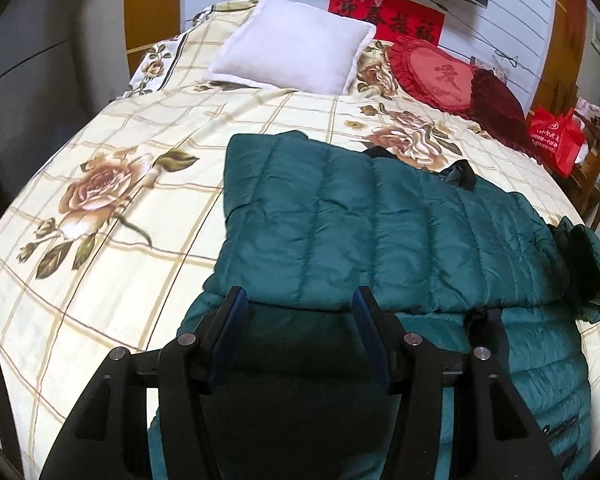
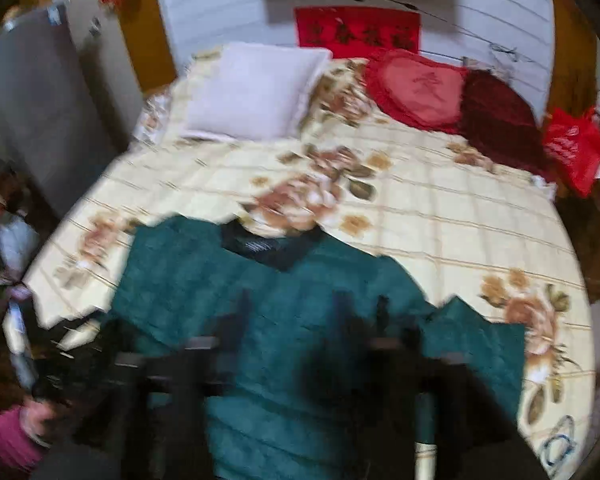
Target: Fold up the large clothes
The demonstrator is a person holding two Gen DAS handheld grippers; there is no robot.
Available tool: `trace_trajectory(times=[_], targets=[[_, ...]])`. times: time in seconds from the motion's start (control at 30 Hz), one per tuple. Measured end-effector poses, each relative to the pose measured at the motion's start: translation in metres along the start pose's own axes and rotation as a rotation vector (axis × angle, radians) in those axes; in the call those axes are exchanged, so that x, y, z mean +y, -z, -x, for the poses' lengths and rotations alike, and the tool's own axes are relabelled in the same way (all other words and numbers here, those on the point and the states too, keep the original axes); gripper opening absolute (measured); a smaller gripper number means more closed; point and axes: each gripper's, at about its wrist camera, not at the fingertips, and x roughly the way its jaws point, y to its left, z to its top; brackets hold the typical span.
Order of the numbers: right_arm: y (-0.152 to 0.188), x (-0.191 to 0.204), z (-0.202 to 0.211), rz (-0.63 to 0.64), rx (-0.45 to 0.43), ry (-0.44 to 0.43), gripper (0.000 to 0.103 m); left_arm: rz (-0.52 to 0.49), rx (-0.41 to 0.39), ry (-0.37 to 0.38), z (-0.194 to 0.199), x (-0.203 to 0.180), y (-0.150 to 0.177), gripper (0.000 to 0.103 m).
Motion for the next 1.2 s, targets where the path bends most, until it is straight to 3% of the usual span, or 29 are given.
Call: trace_trajectory(times=[0.17,0.27,0.33,0.4,0.5,0.6,0.7,0.93,1.13,1.2], targets=[[0.047,-0.038,-0.030,0.028,0.119,0.237,0.081,0.041,0.036,0.028,-0.007,0.007,0.005,0.037],[0.077,-0.069,-0.067,-0.046,0.251,0.242,0.082,0.051,0.049,0.035,-0.008,0.010,0.008,0.037],[0.096,-0.088,-0.086,-0.095,0.280,0.299,0.075,0.049,0.049,0.030,-0.006,0.012,0.010,0.037],[0.101,-0.103,-0.082,-0.194,0.227,0.190,0.042,0.044,0.048,0.026,-0.003,0.015,0.009,0.037],[0.089,-0.102,-0.059,-0.234,0.161,0.084,0.016,0.051,0.032,0.020,0.002,0.023,0.005,0.037],[0.064,-0.082,-0.030,-0.220,0.081,-0.014,0.015,0.088,0.009,0.019,0.008,0.035,-0.003,0.037],[0.034,-0.048,-0.014,-0.234,0.026,-0.177,0.015,0.148,-0.013,0.034,0.015,0.047,-0.008,0.037],[-0.013,0.067,-0.057,-0.203,0.054,-0.480,0.015,0.164,-0.026,0.046,0.022,0.062,-0.011,0.037],[-0.020,0.170,-0.135,-0.134,0.177,-0.534,0.015,0.232,-0.011,0.072,0.015,0.085,-0.010,0.037],[-0.018,0.187,-0.162,-0.150,0.233,-0.517,0.031,0.254,-0.006,0.089,0.012,0.091,-0.009,0.037]])
